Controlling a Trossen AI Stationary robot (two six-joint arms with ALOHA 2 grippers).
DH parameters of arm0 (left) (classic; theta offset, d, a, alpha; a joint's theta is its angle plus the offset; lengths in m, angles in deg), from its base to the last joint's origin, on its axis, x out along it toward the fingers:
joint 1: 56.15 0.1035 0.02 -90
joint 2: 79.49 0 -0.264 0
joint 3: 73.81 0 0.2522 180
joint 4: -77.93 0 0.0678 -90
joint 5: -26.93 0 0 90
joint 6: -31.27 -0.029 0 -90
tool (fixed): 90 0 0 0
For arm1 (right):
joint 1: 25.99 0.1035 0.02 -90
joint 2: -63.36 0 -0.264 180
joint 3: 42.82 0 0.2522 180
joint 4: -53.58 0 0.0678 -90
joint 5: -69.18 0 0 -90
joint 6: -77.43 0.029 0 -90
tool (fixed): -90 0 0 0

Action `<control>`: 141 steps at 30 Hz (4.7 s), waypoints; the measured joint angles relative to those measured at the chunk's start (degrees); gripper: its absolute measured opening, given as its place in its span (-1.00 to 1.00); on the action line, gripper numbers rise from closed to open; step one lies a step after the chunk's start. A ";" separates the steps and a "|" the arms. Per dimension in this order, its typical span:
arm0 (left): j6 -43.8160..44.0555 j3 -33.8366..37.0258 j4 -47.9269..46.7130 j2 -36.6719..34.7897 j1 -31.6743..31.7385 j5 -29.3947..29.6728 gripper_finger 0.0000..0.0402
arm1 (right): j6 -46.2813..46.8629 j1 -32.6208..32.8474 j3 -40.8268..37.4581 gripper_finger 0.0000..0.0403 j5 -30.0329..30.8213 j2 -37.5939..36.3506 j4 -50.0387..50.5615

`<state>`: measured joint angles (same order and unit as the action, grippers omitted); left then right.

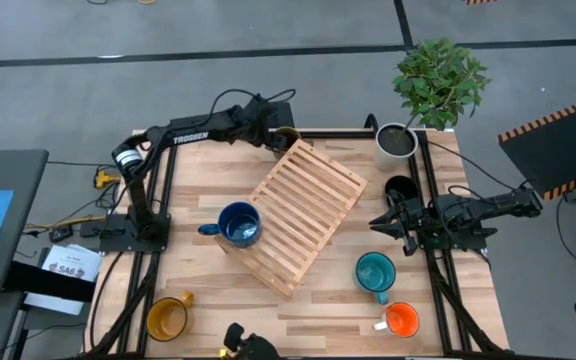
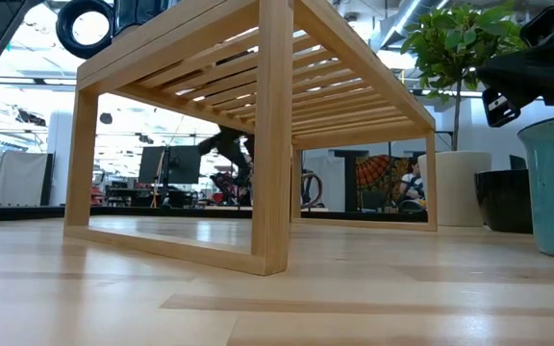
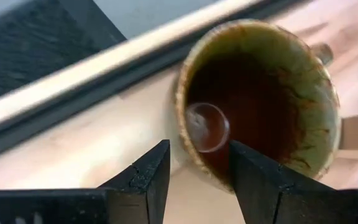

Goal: Place coffee mugs
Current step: Put the green mug on the shelf, then put the black mug onto the shelf

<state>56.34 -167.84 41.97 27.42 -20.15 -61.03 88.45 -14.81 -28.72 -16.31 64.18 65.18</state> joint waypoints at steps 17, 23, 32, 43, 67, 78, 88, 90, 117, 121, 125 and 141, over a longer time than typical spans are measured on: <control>-3.17 0.02 0.41 -0.61 0.75 3.45 -0.95 | 0.00 0.01 0.00 -0.57 0.00 0.00 0.00; -4.53 -1.02 -0.46 -2.01 3.62 3.44 -0.98 | 0.00 -0.01 0.02 -0.57 0.00 0.01 0.00; -9.32 -12.83 -9.93 -2.69 4.37 3.00 -0.99 | 0.00 0.00 0.01 -0.57 0.00 0.02 0.00; -26.68 -35.14 -27.81 -11.16 3.66 -3.93 -0.99 | 0.00 0.01 0.01 -0.57 0.00 0.02 0.00; -33.64 -38.33 -48.35 -15.27 -22.99 -5.27 -0.99 | 0.00 -0.02 0.02 -0.57 0.00 0.02 0.00; -33.59 -38.25 -49.41 -8.23 -20.85 -13.45 -0.99 | 0.00 0.01 0.01 -0.57 0.00 0.02 0.00; -34.44 -38.25 -52.20 -6.60 -19.85 -13.21 -0.99 | 0.00 -0.01 0.00 -0.57 0.00 0.02 0.00; -34.97 -37.91 -51.54 -6.16 -19.89 -13.27 -0.99 | 0.00 0.00 0.01 -0.57 0.00 0.02 0.00; -35.50 -35.65 -51.62 -5.92 -19.89 -11.22 -0.70 | 0.00 0.01 0.01 -0.57 0.00 0.02 0.00; -35.28 -36.62 -52.23 -5.85 -19.89 -11.16 -0.57 | 0.00 0.01 0.00 -0.57 0.00 0.02 0.00; -35.18 -38.62 -52.83 -5.85 -19.87 -11.15 -0.43 | 0.00 -0.01 0.00 -0.57 0.00 0.02 0.00; -31.35 -52.99 -58.72 -7.19 -19.76 -5.79 -0.26 | 0.00 0.00 0.00 -0.57 0.00 0.02 0.00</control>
<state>24.99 -220.83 -16.75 20.23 -39.90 -66.82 88.45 -14.81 -28.72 -16.31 64.20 65.18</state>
